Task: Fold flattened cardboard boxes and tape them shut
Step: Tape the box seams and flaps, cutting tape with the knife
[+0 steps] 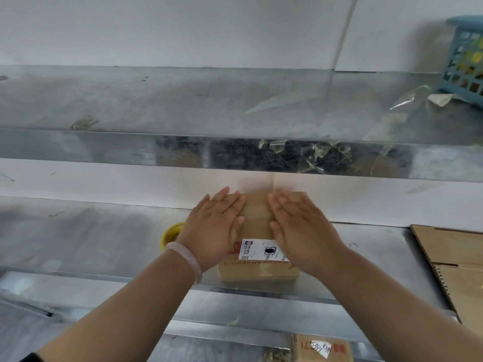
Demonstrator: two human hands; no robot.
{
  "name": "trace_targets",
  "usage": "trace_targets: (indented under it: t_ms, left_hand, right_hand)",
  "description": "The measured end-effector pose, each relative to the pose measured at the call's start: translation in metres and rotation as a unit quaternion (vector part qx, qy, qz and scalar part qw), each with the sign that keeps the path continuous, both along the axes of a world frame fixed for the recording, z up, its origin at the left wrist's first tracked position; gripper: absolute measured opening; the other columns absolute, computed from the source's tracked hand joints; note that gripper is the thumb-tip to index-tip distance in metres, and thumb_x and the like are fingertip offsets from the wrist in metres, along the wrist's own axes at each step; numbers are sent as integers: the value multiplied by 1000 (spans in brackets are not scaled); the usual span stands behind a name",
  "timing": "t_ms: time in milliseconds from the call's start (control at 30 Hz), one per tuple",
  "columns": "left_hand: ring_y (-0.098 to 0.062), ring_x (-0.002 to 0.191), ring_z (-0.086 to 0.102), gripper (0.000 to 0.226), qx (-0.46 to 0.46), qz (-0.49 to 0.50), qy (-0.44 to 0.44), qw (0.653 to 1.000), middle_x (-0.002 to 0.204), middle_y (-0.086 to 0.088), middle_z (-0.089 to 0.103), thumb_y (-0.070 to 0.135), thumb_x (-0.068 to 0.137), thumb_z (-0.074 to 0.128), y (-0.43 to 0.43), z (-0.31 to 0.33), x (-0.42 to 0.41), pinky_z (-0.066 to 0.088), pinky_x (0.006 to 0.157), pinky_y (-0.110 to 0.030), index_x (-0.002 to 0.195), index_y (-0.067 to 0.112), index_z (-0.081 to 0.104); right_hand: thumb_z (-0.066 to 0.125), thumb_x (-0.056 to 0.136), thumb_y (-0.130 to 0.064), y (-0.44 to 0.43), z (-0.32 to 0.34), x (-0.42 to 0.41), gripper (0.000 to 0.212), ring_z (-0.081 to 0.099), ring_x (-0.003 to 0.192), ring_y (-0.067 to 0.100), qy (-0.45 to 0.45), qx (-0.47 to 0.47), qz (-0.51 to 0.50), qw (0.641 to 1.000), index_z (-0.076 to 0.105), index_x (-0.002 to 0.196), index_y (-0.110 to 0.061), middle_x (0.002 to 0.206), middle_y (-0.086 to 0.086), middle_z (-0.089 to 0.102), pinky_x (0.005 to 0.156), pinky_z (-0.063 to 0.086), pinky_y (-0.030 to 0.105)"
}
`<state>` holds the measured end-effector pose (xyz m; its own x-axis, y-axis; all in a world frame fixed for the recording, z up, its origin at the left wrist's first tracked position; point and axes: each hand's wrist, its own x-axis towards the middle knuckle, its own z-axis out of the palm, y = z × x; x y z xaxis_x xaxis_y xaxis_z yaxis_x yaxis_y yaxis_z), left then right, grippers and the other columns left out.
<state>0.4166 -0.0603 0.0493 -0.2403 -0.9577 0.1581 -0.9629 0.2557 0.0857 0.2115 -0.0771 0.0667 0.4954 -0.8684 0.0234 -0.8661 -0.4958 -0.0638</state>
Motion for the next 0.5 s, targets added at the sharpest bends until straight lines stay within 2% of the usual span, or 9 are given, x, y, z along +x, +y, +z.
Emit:
trace_targets:
  t_ms: [67, 133, 167, 233, 333, 400, 500]
  left_hand:
    - [-15, 138, 38, 63, -6, -41, -17, 999, 146, 1, 46, 49, 98, 15, 5, -1, -9, 26, 116, -42, 142, 17, 47]
    - [-16, 134, 44, 65, -9, -46, -23, 999, 144, -1, 49, 49, 100, 10, 6, -2, -12, 35, 111, -46, 140, 15, 49]
    - [-14, 137, 40, 68, 0, -38, -29, 999, 147, -1, 45, 50, 99, 5, 7, -1, -14, 32, 112, -46, 142, 17, 45]
    - [-12, 145, 21, 77, 6, -12, -37, 999, 158, 2, 24, 54, 90, -8, 9, 0, -18, 17, 119, -43, 151, 21, 27]
    - [-18, 149, 1, 88, 37, 59, -23, 997, 162, -5, 1, 56, 78, -20, 13, 1, -25, 2, 121, -38, 154, 21, 7]
    - [-21, 149, -1, 89, 28, 84, -26, 996, 162, -9, 0, 56, 78, -20, 17, -1, -28, 1, 121, -38, 154, 19, 5]
    - [-18, 148, 11, 85, 6, 54, -1, 998, 160, -2, 17, 60, 86, -15, 14, -4, -19, 10, 121, -40, 152, 19, 21]
  right_hand:
    - [-17, 80, -54, 9, -2, 11, 87, -3, 151, 11, -1, 16, 39, 999, 1, 157, -17, 165, -1, 2, 120, -11, 31]
    - [-20, 76, -56, 8, -4, 13, 91, -6, 151, 9, -2, 26, 37, 999, -1, 157, -19, 165, -4, -3, 120, -11, 30]
    - [-20, 76, -57, 6, -4, 13, 92, -6, 151, 8, -3, 26, 33, 999, -1, 157, -20, 165, -4, -3, 120, -11, 30]
    - [-19, 74, -58, 5, -6, 13, 94, -5, 151, 8, -4, 23, 16, 1000, 1, 157, -21, 165, -5, -3, 122, -8, 32]
    - [-17, 73, -62, 9, -10, 17, 97, -4, 151, 10, -22, 13, -33, 999, 6, 158, -20, 165, -2, 1, 123, -6, 36]
    - [-17, 74, -65, 13, -13, 18, 100, -5, 151, 12, -25, 11, -74, 997, 6, 158, -17, 165, 0, 1, 122, -8, 39]
    - [-18, 73, -73, 9, -16, 8, 103, -5, 151, 11, -25, 2, -74, 997, 6, 158, -20, 165, -2, 1, 121, -11, 37]
